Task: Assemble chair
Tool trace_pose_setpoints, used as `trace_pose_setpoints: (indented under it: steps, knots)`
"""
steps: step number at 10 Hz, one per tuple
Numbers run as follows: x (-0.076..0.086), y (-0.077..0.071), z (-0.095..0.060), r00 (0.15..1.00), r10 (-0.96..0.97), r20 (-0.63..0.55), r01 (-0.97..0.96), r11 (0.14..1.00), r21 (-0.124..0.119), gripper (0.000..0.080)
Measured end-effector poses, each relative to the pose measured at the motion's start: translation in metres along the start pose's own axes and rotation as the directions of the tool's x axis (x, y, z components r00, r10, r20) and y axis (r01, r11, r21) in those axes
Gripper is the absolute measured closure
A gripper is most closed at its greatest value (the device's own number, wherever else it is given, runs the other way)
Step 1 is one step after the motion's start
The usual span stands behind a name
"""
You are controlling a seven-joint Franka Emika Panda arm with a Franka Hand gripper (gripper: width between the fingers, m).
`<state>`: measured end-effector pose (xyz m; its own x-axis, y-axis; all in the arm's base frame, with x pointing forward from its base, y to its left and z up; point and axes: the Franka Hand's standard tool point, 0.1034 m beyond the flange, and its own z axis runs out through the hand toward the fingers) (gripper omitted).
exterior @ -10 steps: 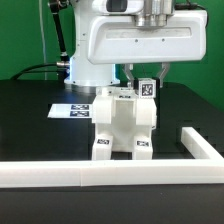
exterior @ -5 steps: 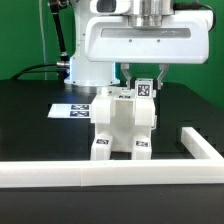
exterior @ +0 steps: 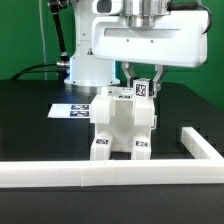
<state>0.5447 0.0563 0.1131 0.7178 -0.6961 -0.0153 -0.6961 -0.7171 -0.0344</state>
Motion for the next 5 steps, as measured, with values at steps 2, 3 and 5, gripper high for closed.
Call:
trace_pose_setpoints:
  steps: [2,3,5]
  knots:
    - [0.0002,0.0002,0.0002,0.992,0.125,0.001,-0.125,0.992,0.000,0.0511]
    - [0.0002,0.0001,0.0002,0.977,0.214,0.005,-0.214,0.977,0.004,0.0511]
    - [0.0000,-0.0001,0.0002,0.937,0.348,0.007,-0.348,0.937,0.004,0.0511]
